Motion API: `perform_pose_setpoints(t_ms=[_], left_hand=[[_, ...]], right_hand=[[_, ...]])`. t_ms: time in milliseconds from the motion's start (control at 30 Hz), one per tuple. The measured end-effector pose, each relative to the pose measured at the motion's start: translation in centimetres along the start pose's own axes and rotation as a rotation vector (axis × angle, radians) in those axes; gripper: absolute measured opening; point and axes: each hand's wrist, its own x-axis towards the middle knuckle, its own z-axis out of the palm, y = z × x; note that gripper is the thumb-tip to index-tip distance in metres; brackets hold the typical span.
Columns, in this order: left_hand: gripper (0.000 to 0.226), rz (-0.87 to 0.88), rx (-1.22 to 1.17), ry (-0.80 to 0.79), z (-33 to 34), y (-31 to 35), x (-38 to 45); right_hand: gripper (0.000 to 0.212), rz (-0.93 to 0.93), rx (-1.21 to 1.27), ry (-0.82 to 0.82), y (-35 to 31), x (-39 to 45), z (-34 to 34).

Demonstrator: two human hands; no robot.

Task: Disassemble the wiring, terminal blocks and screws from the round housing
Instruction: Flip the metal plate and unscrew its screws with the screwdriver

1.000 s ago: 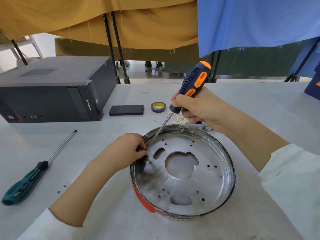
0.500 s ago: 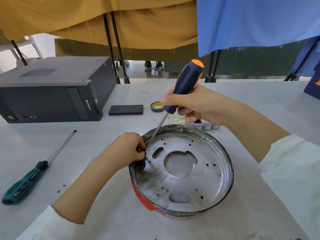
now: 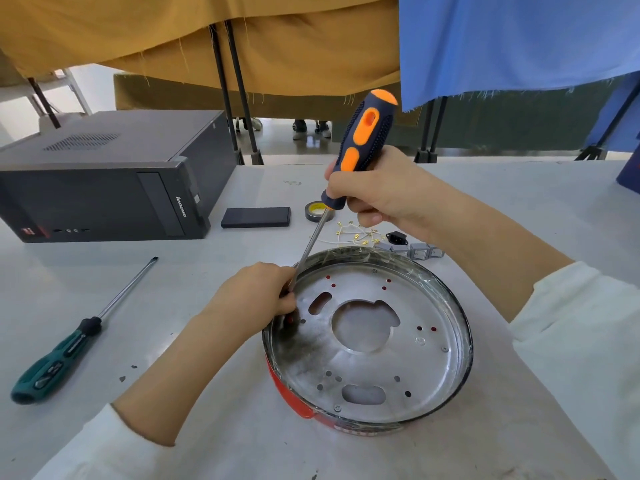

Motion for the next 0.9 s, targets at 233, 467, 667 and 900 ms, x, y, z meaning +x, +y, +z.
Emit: perform_pose_setpoints(t_ms=[233, 467, 667, 900], left_hand=[[0.018, 0.074, -0.081, 0.123, 0.3, -0.7, -0.4], [0.007, 0.064, -0.402, 0.378, 0.8, -1.5, 0.1], [0.025, 0.071, -0.563, 0.4, 1.2, -2.2, 0.4], [0.016, -0.017, -0.819, 0.441, 1.6, -3.7, 1.4]], right_hand=[[0.012, -0.054, 0.023, 0.146, 0.7, -0.4, -0.9], [0.034, -0.067, 0.29, 0.395, 1.9, -0.3, -2.1], [0.032, -0.14, 0.306, 0.428, 2.3, -0.7, -1.5], [0.022, -0.19, 0.379, 0.463, 3.0, -1.3, -1.4]])
